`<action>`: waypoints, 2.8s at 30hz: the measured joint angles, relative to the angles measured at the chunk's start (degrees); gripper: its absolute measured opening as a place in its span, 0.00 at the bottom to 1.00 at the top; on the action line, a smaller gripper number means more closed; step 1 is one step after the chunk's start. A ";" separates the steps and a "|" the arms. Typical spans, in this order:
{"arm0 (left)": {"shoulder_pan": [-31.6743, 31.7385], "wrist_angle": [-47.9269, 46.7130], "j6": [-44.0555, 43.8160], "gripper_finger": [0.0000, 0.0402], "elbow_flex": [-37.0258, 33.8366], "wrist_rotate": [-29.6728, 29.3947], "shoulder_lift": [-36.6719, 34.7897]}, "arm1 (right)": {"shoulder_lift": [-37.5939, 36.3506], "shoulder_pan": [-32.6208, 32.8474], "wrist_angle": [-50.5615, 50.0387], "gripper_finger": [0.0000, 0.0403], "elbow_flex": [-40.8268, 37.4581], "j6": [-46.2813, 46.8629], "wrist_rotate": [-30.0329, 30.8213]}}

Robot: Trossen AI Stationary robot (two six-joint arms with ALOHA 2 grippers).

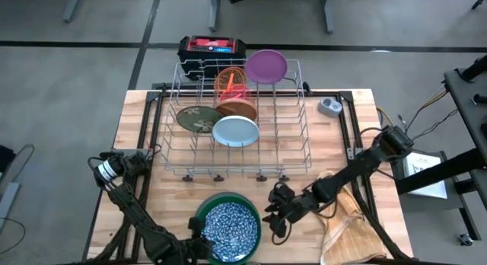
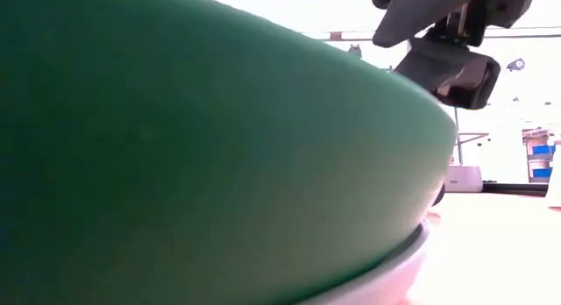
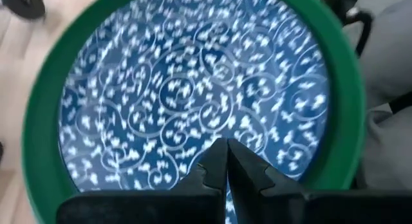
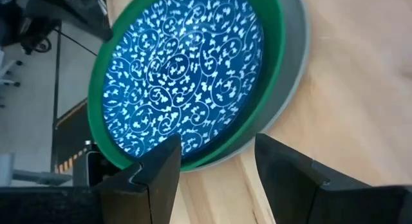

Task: Sort dishes
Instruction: Put the blue patterned plate into the dish rack

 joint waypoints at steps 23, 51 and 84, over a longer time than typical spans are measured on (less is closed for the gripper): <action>-0.10 10.26 -9.23 0.00 -10.48 2.57 -0.22 | 11.73 -1.61 -1.82 0.47 8.71 -0.69 -3.01; -0.07 20.69 -8.80 0.00 -13.76 -5.55 4.04 | 16.05 -5.72 10.33 0.47 8.31 -3.29 -6.44; -5.93 -12.94 -2.59 0.00 12.33 -16.35 4.26 | 6.34 -8.60 7.29 0.01 8.29 -17.00 -0.55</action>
